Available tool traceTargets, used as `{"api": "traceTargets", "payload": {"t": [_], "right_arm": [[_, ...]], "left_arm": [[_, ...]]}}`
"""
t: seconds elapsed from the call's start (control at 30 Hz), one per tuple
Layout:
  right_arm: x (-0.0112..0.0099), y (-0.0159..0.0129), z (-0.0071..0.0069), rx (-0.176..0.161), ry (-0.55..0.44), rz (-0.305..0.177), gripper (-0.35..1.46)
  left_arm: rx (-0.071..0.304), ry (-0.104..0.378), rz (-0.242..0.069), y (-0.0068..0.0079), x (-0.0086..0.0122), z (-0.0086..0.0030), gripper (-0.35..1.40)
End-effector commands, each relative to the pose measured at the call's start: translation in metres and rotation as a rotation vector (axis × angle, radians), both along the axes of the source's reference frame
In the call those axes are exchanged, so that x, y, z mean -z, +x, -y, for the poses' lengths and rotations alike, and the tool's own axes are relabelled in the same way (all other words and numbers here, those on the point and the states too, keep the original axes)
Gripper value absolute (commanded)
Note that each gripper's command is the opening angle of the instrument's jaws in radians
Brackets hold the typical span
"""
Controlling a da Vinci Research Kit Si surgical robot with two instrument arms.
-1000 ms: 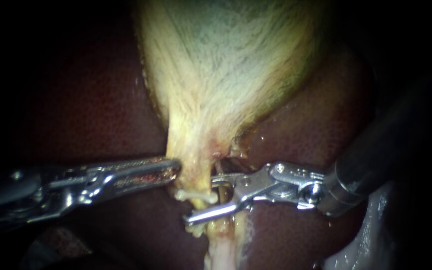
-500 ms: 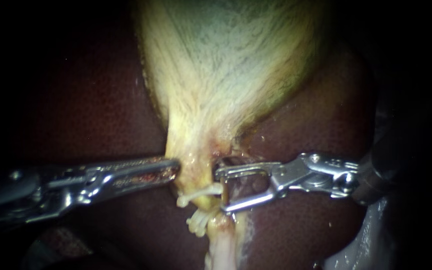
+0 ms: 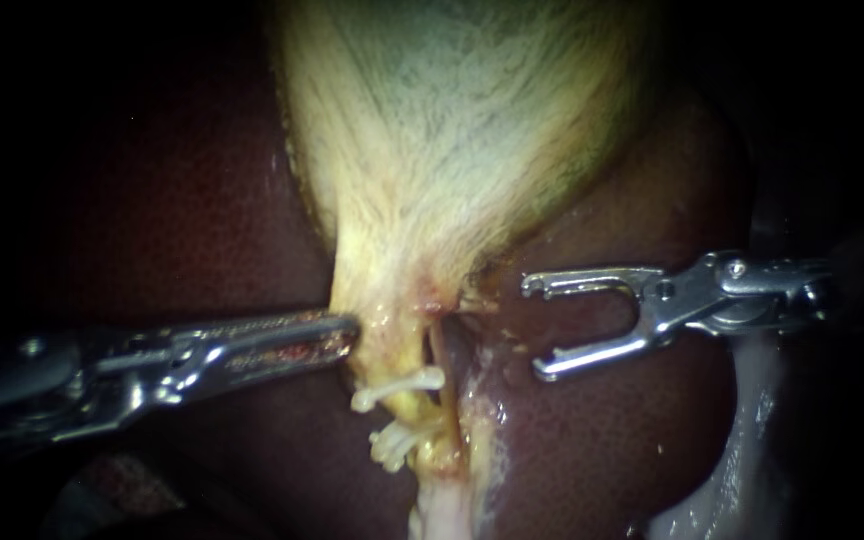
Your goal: Going back third clip left tube
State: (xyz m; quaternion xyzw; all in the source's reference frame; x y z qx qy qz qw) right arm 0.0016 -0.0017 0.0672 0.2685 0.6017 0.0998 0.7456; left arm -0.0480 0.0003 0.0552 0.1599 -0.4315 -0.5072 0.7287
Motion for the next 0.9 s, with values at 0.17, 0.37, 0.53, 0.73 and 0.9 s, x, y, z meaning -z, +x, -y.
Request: {"api": "traceTargets", "payload": {"t": [0.17,0.37,0.53,0.73,0.9], "right_arm": [[0.0002,0.0001,0.0003,0.001,-0.012,-0.004,0.57],[0.0002,0.0001,0.0003,0.002,-0.018,-0.006,0.58],[0.0003,0.0001,0.0003,0.002,-0.024,-0.008,0.58],[0.0004,0.0002,0.0004,-0.001,-0.024,-0.006,0.59],[0.0008,0.0006,0.0007,-0.004,-0.024,-0.008,0.6]], "left_arm": [[0.003,-0.01,-0.009,-0.0011,-0.0019,0.0008,-0.35],[-0.014,-0.001,-0.027,-0.0034,-0.0043,0.0024,-0.35],[-0.021,0.001,-0.028,-0.0042,-0.0048,0.0028,-0.35],[-0.022,0.001,-0.027,-0.0042,-0.0049,0.0027,-0.35],[-0.023,0.001,-0.027,-0.0041,-0.0049,0.0027,-0.35]]}}
